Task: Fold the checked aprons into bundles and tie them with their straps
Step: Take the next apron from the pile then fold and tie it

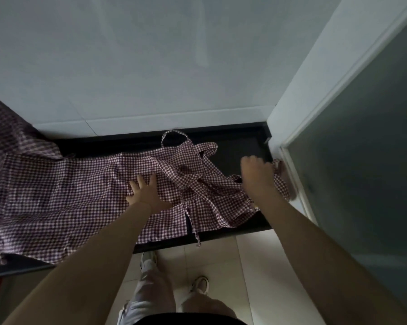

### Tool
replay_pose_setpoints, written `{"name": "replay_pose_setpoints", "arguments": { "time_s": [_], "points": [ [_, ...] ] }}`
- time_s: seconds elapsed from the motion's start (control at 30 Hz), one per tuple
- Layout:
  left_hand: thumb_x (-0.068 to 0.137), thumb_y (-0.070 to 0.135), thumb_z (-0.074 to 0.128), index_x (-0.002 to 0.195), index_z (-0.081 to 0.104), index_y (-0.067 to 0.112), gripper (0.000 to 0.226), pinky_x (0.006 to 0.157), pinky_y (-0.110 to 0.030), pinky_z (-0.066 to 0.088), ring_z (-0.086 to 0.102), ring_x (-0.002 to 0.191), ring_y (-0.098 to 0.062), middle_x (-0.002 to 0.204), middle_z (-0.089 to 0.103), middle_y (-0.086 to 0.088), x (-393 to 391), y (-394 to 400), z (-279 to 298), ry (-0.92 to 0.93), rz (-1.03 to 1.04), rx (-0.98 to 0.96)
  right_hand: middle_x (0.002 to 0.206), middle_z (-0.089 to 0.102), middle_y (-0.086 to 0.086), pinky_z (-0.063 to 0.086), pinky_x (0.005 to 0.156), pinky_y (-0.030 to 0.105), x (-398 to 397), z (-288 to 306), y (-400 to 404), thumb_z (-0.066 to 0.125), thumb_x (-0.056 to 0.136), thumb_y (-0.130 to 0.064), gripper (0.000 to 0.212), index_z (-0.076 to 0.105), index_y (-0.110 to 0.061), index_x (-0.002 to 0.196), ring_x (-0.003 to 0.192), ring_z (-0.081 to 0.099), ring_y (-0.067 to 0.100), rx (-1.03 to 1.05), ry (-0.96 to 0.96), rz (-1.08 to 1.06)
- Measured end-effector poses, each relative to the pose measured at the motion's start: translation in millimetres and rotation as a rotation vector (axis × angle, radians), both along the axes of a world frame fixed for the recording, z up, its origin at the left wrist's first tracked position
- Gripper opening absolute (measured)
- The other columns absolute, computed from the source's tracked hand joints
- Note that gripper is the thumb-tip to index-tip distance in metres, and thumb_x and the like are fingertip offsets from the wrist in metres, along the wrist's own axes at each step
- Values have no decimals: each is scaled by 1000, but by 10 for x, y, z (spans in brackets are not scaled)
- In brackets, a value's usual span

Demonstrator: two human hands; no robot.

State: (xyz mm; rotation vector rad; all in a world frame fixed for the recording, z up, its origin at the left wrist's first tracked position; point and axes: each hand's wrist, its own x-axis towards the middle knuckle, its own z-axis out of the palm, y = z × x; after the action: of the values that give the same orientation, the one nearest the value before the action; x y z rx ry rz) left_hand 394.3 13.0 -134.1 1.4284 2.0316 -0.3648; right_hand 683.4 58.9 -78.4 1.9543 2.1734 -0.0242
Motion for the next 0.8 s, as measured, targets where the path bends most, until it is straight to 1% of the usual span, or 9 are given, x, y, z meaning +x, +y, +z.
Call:
{"name": "replay_pose_setpoints", "arguments": {
  "time_s": [0.07,0.13,0.3,0.47,0.53,0.6,0.67,0.73,0.8],
  "points": [
    [69,65,77,157,-10,25,129,115,-65,20,-11,149,-42,162,-19,-14,9,-26,-34,18,-26,0,112,61,7,45,91,38,-131,-125,-98,65,87,-18,24,58,-13,109,106,58,26,-278,314,45],
    [68,65,77,156,-12,23,132,115,-65,19,-13,149,-42,162,-21,-14,-21,-44,-59,25,-31,-23,112,62,1,43,96,37,-206,-306,-183,68,87,-26,25,60,-17,109,105,58,21,-476,397,63],
    [66,66,78,156,-16,20,138,115,-65,18,-14,148,-44,160,-24,-17,-63,-52,-50,41,-36,-68,99,68,3,36,72,28,-52,-480,-324,44,103,-23,16,56,-14,100,83,61,19,-179,78,30],
    [68,60,80,156,-7,30,127,114,-67,18,-16,146,-48,159,-26,-20,-38,-19,17,22,-51,-97,106,63,12,40,67,36,-48,-212,-178,52,99,-16,20,44,-9,115,92,65,30,27,135,-271],
    [69,58,81,156,0,34,122,113,-68,19,-15,146,-49,159,-25,-22,-28,1,50,8,-54,-105,101,63,11,42,67,35,-151,-185,-135,54,96,-18,14,46,-11,106,91,65,31,-19,257,-204],
    [68,58,81,156,2,35,121,113,-69,20,-14,146,-50,159,-23,-22,-27,0,73,-1,-55,-113,94,63,6,48,71,35,-312,-246,-163,57,93,-22,13,48,-14,98,89,63,29,-244,431,-97],
    [69,62,79,156,4,36,118,112,-68,21,-12,146,-50,160,-20,-22,-26,13,80,10,-73,-132,102,64,3,49,81,35,-478,-345,-237,63,89,-24,20,54,-18,106,97,62,25,-420,548,-35],
    [73,70,70,155,12,36,105,111,-67,22,-1,147,-50,161,-9,-22,-38,59,106,18,-53,-127,114,62,4,46,90,33,-614,-463,-276,63,91,-23,28,57,-15,116,106,59,23,-384,569,-7],
    [83,69,59,149,29,29,83,110,-63,27,19,143,-46,158,15,-22,-34,139,175,23,50,-16,108,60,5,44,83,28,-675,-525,-285,58,95,-22,12,59,-13,102,101,57,22,-311,517,-9]
  ]
}}
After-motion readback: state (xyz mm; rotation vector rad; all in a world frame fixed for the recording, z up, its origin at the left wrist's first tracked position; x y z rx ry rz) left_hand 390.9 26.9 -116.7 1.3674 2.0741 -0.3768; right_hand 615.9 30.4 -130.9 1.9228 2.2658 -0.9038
